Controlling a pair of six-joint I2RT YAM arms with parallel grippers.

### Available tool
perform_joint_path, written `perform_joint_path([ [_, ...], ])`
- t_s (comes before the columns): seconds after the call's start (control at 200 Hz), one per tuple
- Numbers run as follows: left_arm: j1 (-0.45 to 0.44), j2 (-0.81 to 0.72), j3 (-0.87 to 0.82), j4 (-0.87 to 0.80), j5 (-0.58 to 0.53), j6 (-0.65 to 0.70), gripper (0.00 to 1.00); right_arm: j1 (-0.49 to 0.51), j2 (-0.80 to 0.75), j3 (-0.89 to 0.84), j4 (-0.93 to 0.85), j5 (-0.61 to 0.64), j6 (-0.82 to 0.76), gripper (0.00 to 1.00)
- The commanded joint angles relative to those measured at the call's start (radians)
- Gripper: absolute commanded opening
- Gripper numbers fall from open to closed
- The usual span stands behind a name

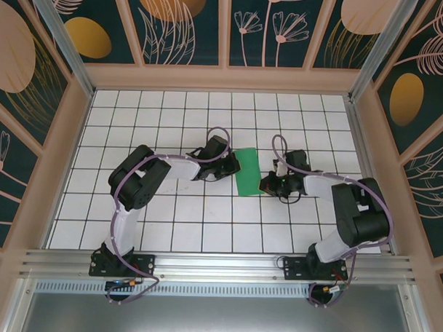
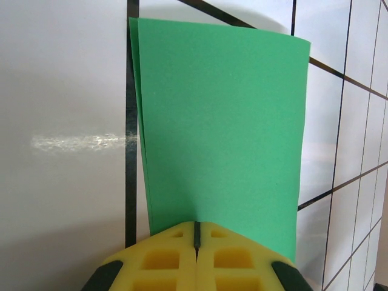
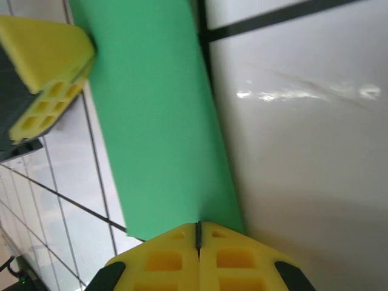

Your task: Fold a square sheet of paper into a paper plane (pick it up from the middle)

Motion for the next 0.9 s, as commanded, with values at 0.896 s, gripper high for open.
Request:
perform_joint_path([
  [0.896, 0.014, 0.090, -0.097, -0.358, -0.143, 0.020, 0.00, -0.032, 0.039, -0.050, -0.059, 0.059, 0.029, 0.00],
])
